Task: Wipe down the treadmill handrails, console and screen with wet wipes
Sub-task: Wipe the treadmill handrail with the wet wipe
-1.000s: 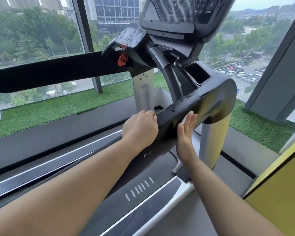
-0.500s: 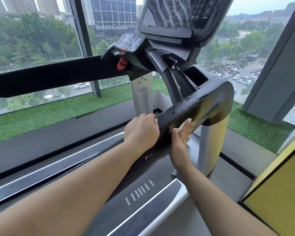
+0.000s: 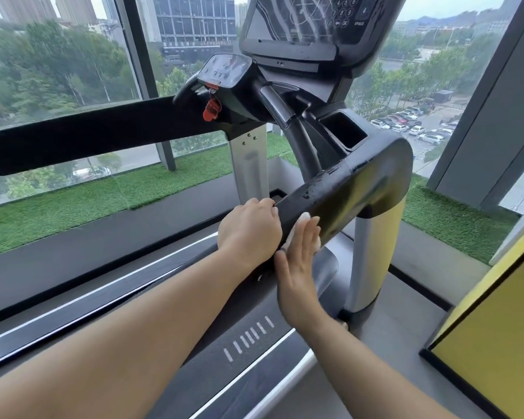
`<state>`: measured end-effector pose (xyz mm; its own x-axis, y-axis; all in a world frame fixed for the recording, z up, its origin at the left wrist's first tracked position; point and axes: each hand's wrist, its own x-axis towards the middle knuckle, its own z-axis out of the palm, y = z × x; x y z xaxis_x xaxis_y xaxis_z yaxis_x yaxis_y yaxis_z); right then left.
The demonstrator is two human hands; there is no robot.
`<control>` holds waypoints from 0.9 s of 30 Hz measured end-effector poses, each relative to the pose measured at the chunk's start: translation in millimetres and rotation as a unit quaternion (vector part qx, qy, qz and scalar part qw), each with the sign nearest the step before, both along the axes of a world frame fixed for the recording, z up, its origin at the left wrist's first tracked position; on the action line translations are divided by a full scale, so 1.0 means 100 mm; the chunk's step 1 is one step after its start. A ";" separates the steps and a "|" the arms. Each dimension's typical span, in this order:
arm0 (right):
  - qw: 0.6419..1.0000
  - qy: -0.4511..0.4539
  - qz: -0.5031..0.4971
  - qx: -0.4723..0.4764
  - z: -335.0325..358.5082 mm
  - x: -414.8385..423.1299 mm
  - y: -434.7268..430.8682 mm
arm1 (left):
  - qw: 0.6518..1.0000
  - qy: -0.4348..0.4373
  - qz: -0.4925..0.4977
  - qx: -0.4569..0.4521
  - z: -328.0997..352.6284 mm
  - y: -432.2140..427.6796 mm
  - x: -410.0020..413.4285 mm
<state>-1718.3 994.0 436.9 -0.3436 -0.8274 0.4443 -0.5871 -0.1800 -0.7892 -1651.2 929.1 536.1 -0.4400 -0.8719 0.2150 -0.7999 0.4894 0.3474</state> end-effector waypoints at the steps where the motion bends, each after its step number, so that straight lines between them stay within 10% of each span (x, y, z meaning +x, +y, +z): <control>1: 0.999 0.048 0.023 -0.005 -0.09 0.07 0.06 | 1.000 0.001 0.001 0.000 0.00 0.00 0.00; 5: 0.991 0.133 0.029 0.002 -0.22 -0.17 0.02 | 1.000 0.004 -0.002 -0.004 -0.01 0.00 0.01; 11: 0.991 -0.130 -0.033 0.007 0.04 -0.20 -0.14 | 1.000 -0.003 -0.004 -0.011 -0.01 0.01 0.02; 16: 0.999 0.017 0.030 -0.011 -0.29 0.07 0.10 | 1.000 -0.003 -0.004 -0.015 -0.01 0.01 0.01; 21: 0.966 -0.246 -0.071 0.025 0.06 -0.44 -0.23 | 1.000 0.002 -0.005 -0.014 -0.03 0.00 0.03; 27: 0.935 -0.349 -0.063 0.005 -0.04 -0.11 -0.18 | 1.000 0.005 -0.003 -0.011 -0.03 -0.01 0.01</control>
<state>-1729.2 975.7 432.8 -0.6422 -0.7636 0.0676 0.0557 -0.1344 -0.9894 -1650.4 927.9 533.1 -0.4419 -0.8649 0.2380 -0.7937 0.5006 0.3456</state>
